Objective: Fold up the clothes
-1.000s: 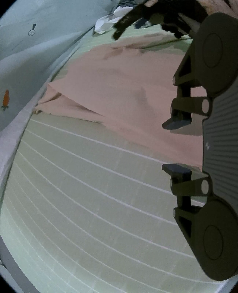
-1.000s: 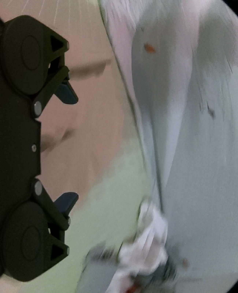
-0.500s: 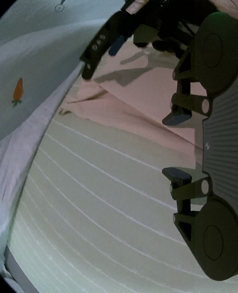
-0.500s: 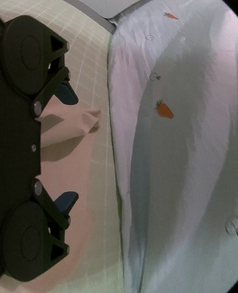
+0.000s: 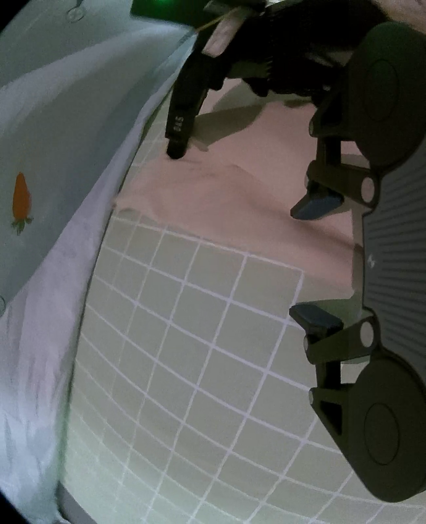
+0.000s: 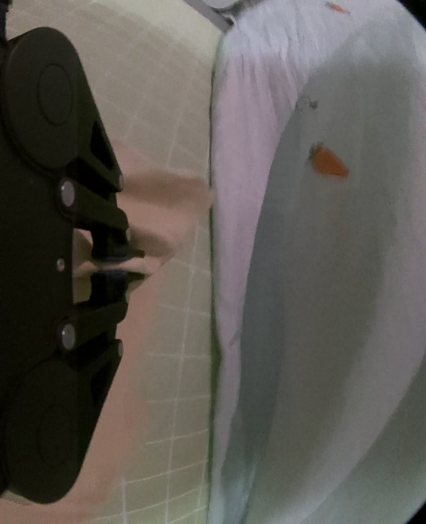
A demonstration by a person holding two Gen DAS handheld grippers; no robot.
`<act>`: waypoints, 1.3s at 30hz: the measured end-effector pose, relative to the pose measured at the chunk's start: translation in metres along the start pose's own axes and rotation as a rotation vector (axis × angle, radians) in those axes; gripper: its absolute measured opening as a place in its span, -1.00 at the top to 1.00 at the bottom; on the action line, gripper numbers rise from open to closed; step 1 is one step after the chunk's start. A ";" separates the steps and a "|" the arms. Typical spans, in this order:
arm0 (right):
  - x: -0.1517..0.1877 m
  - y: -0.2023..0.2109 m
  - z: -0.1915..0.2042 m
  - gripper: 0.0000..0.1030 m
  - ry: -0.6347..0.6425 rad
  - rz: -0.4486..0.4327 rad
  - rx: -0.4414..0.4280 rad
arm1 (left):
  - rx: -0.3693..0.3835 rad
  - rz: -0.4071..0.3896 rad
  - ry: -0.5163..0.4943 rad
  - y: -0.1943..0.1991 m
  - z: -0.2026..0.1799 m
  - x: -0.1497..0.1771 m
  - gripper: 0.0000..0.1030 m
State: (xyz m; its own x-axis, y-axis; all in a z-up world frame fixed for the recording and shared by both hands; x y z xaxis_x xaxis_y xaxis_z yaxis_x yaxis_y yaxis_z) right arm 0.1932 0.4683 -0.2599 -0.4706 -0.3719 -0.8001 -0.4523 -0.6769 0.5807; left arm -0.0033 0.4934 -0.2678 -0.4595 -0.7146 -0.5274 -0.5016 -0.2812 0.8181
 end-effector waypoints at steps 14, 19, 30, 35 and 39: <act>0.044 0.125 -0.063 -0.99 -0.054 -0.053 0.221 | 0.010 0.018 0.024 0.037 0.016 0.012 -0.37; 0.119 0.207 -0.085 -1.00 -0.115 0.023 0.314 | 0.044 -0.028 -0.036 0.083 0.011 0.034 -0.66; 0.208 0.324 -0.124 -1.00 -0.286 0.033 0.502 | 0.032 -0.089 -0.174 0.139 -0.011 0.084 -0.74; 0.217 0.347 -0.135 -1.00 -0.325 -0.004 0.545 | 0.054 -0.086 -0.205 0.149 -0.020 0.104 -0.74; 0.232 0.363 -0.145 -1.00 -0.359 -0.008 0.601 | 0.062 -0.086 -0.235 0.154 -0.025 0.113 -0.74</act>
State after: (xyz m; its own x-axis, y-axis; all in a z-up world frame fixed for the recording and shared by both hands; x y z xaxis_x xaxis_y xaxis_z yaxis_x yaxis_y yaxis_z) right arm 0.0300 0.0444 -0.2569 -0.6397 -0.0654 -0.7658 -0.7489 -0.1712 0.6402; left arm -0.1144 0.3539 -0.1954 -0.5676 -0.5190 -0.6391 -0.5870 -0.2892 0.7562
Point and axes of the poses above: each gripper's, at about its wrist camera, not at the fingertips, and y roughly against the way its jaws point, z to its left, x to its underside, the point moved 4 cm from there along -y, roughly the way its jaws point, and after that the axes turned 8 degrees about -z, right-handed, at the moved point
